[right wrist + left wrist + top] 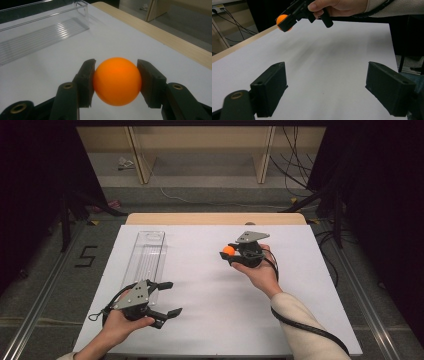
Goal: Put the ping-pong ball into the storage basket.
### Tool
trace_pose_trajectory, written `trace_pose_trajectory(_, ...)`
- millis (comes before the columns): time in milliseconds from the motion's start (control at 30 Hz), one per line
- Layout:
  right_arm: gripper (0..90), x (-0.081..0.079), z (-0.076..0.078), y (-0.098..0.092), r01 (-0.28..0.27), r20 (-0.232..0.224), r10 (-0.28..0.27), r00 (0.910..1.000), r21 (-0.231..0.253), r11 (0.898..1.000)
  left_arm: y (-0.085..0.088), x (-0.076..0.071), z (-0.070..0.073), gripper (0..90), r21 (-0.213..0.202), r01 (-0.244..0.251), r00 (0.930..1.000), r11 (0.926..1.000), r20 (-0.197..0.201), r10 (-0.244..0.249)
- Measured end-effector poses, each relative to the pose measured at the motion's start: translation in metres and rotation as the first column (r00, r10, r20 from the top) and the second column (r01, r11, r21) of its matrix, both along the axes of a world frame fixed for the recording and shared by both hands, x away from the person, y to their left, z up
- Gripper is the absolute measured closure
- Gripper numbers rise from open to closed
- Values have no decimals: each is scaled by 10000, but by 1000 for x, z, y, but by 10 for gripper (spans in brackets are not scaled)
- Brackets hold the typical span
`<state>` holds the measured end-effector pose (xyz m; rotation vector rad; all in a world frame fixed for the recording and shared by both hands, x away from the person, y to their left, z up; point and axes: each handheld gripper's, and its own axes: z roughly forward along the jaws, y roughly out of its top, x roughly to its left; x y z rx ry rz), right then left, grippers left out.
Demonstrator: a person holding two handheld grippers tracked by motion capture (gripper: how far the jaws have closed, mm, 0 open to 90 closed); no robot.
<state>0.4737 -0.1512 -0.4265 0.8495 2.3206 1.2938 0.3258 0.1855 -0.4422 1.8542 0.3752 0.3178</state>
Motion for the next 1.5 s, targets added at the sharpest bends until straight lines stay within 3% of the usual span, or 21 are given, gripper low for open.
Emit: trace_pose_trajectory(1500, 513, -8, 3, 23, -628, 89, 627, 9980, 20, 9980, -1, 0, 0, 164, 21, 26, 10000, 10000, -26, -26)
